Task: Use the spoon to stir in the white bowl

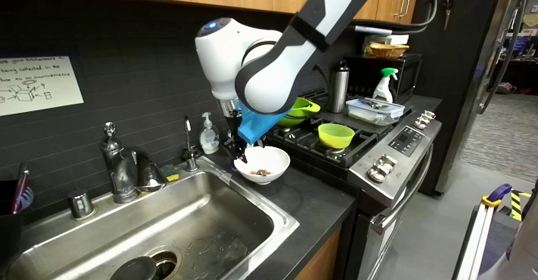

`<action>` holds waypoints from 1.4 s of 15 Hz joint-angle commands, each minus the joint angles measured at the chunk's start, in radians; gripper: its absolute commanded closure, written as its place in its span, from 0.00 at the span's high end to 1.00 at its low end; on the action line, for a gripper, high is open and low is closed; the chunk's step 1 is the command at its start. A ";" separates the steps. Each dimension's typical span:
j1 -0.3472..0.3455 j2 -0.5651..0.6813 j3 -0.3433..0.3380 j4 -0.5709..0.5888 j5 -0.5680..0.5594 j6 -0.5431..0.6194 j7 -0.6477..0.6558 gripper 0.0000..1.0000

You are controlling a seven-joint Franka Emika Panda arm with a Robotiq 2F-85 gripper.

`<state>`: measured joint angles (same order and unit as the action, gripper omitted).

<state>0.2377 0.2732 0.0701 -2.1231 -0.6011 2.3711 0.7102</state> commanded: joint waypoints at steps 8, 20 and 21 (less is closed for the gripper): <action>-0.004 -0.238 0.062 -0.153 0.336 -0.187 -0.173 1.00; -0.014 -0.596 0.132 -0.349 0.630 -0.427 -0.289 1.00; -0.024 -0.516 0.148 -0.296 0.594 -0.399 -0.258 1.00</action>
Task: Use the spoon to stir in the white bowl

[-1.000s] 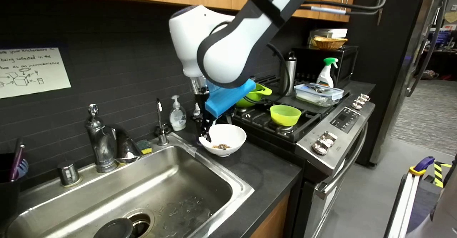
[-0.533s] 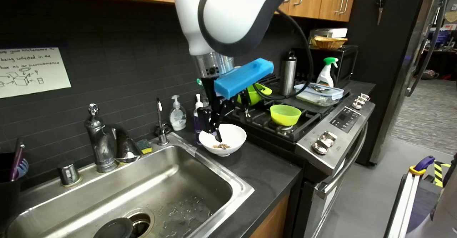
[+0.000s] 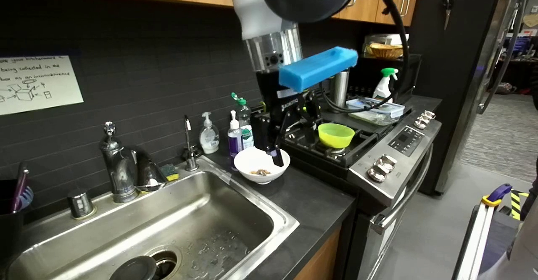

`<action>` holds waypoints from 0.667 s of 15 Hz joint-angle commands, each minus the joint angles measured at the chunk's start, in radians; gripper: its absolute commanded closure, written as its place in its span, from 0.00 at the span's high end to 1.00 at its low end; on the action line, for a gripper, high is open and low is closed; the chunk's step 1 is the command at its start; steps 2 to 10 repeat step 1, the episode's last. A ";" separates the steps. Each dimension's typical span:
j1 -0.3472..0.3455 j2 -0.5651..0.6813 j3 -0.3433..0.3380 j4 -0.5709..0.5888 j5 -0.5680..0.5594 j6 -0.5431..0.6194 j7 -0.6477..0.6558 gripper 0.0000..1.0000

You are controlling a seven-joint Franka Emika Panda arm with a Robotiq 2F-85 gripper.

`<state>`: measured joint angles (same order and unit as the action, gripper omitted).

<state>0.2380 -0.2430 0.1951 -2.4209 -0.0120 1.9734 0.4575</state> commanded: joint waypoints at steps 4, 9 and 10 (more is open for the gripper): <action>-0.025 -0.024 0.024 -0.013 0.018 -0.015 -0.011 1.00; -0.025 -0.024 0.024 -0.013 0.018 -0.015 -0.011 1.00; -0.025 -0.024 0.024 -0.013 0.018 -0.015 -0.011 1.00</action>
